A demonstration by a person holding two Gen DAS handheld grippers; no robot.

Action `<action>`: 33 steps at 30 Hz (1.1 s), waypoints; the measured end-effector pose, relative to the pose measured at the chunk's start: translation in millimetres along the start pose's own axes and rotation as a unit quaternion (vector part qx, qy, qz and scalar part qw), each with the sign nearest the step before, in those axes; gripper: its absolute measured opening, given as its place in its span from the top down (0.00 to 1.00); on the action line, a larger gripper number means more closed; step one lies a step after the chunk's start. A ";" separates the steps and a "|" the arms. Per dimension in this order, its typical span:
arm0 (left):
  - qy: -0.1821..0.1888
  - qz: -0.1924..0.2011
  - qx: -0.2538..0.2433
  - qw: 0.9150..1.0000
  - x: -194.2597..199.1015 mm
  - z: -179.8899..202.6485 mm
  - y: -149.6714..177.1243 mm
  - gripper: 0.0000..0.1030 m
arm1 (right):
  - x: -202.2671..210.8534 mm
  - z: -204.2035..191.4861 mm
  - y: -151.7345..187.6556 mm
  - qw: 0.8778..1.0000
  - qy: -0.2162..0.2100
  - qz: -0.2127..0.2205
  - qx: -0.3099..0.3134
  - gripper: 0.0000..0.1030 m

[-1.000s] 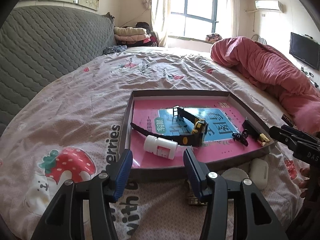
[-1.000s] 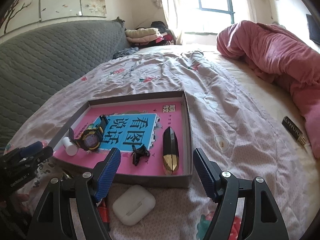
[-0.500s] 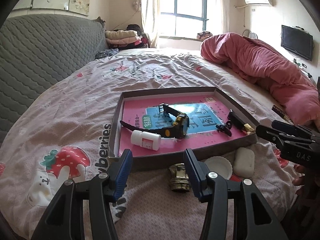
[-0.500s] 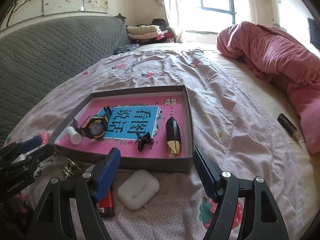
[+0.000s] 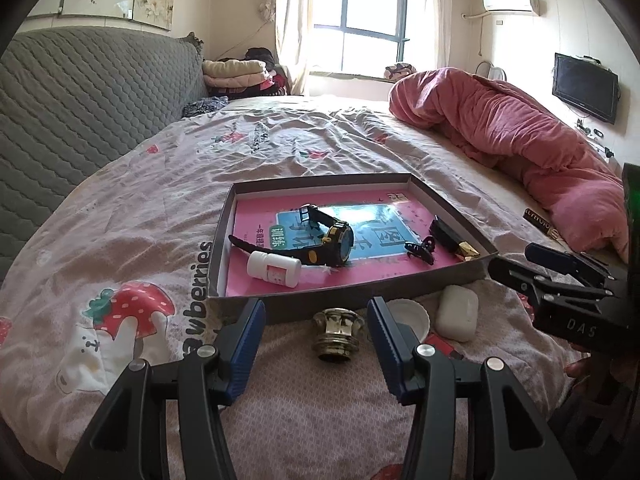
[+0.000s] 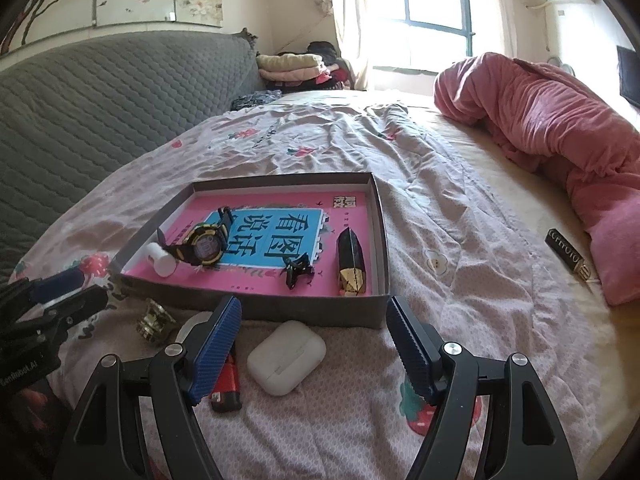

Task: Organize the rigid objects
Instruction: 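Withdraw both open tools from the box back toward the remaining objects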

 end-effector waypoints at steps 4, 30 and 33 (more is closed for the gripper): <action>-0.001 -0.002 0.000 1.000 4.7 -1.2 2.3 0.49 | 3.1 -2.0 5.3 1.000 0.002 -0.004 0.015 0.26; 0.028 -0.031 -0.010 0.999 16.1 14.0 18.0 0.49 | 20.3 -20.4 34.0 0.998 -0.021 -0.041 0.035 0.26; 0.032 -0.035 -0.010 0.999 15.7 16.6 19.6 0.49 | 20.3 -25.2 37.9 0.998 -0.026 -0.047 0.043 0.26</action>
Point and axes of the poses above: each gripper's, at about its wrist camera, not at the fingertips, and x roughly against the way its jaws point, z to its right, y to its underside, the point moved 6 cm from there along -x, roughly the way its jaws point, and after that the axes turned 5 degrees about -x, right-handed, at the moved point
